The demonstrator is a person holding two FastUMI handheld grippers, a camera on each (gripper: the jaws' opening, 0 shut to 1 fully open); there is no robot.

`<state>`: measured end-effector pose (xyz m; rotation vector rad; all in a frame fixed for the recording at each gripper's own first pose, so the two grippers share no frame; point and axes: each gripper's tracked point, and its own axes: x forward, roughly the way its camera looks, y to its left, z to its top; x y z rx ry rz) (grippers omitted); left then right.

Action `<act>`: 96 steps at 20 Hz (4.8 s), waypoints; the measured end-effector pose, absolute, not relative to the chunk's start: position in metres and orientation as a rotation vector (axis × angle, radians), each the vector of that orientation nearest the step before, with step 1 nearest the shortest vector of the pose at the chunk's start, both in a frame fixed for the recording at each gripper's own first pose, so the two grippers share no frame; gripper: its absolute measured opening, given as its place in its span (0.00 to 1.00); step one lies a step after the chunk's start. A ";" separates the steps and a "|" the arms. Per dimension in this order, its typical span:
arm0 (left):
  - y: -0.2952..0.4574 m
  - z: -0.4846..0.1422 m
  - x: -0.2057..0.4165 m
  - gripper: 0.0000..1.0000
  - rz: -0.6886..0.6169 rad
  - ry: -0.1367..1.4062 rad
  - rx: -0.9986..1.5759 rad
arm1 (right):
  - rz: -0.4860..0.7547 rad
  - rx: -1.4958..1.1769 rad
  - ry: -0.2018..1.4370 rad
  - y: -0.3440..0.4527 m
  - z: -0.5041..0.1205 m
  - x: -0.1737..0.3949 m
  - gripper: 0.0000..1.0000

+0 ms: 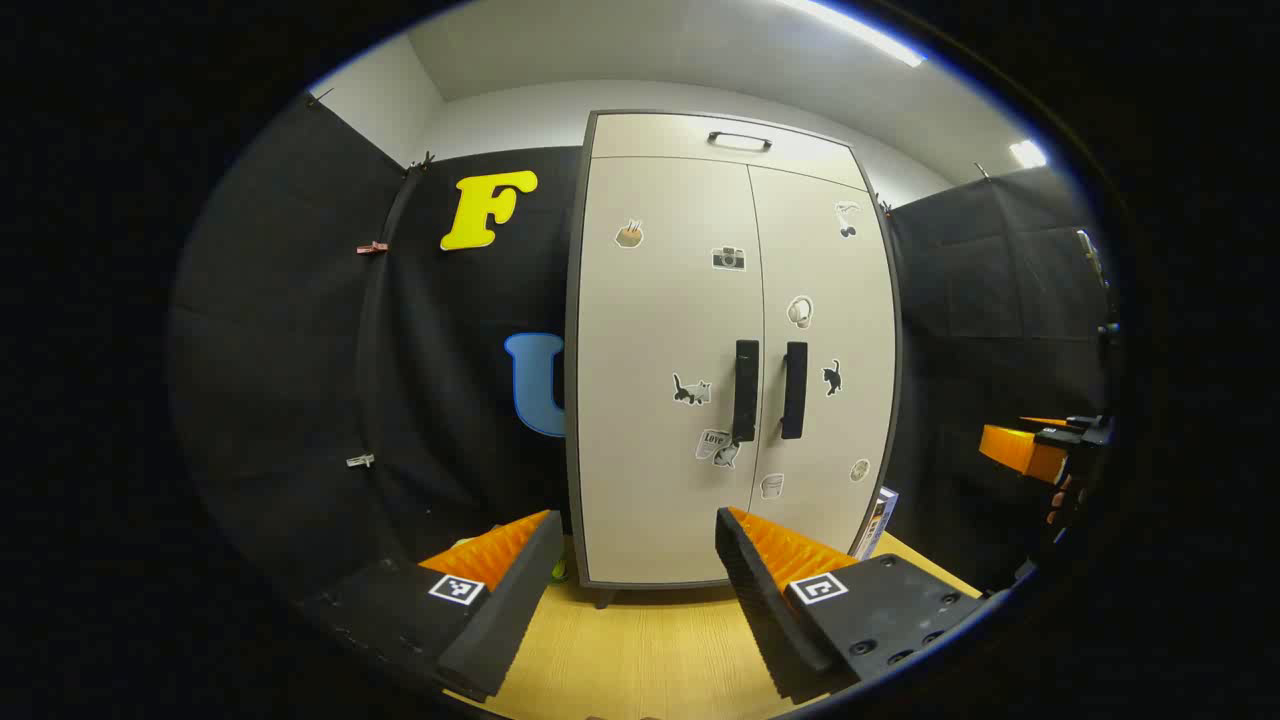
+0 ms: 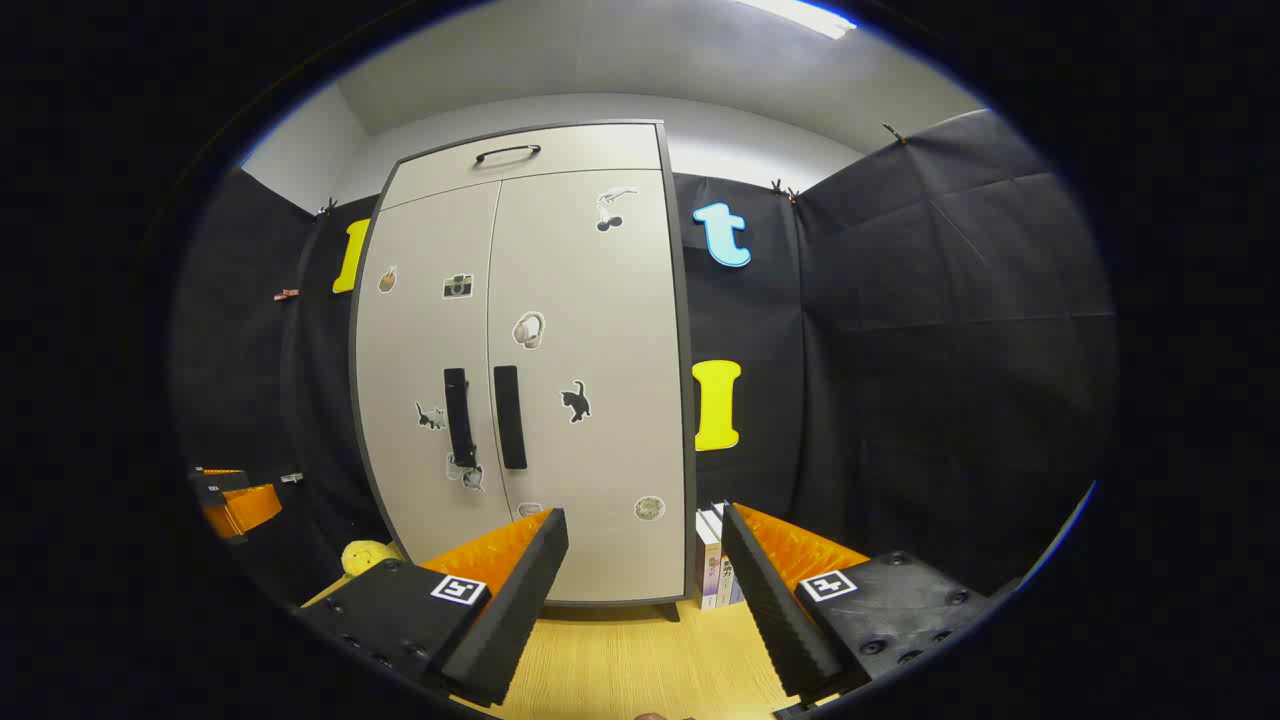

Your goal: Open the right door of the double-door shoe cabinet with the right hand, and open the left door with the left hand.

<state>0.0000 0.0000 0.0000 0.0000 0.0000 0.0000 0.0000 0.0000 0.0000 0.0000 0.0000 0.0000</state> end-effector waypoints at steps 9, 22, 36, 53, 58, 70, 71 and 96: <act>0.003 -0.004 -0.002 0.95 0.004 0.000 0.000 | 0.002 0.006 0.016 0.005 -0.007 -0.001 0.98; 0.014 -0.018 -0.010 0.95 0.013 0.014 -0.029 | 0.017 -0.019 0.032 0.020 -0.006 0.002 0.98; 0.059 -0.038 -0.040 0.95 0.054 0.025 -0.050 | 0.090 -0.038 0.029 0.090 0.033 0.057 0.97; 0.107 -0.064 -0.052 0.95 0.218 0.098 -0.052 | 0.129 -0.076 0.051 0.153 0.021 0.211 0.98; 0.103 -0.070 -0.045 0.95 0.258 0.121 -0.048 | 0.119 -0.080 0.100 0.158 -0.006 0.243 0.98; 0.091 -0.068 -0.034 0.95 0.249 0.114 -0.037 | 0.127 -0.061 0.135 0.172 -0.023 0.252 0.37; 0.091 -0.066 -0.035 0.95 0.248 0.110 -0.034 | 0.130 -0.069 0.128 0.172 -0.022 0.254 0.37; 0.007 -0.055 -0.026 0.95 -0.008 0.100 0.024 | 0.242 -0.013 0.153 0.139 -0.008 0.195 0.14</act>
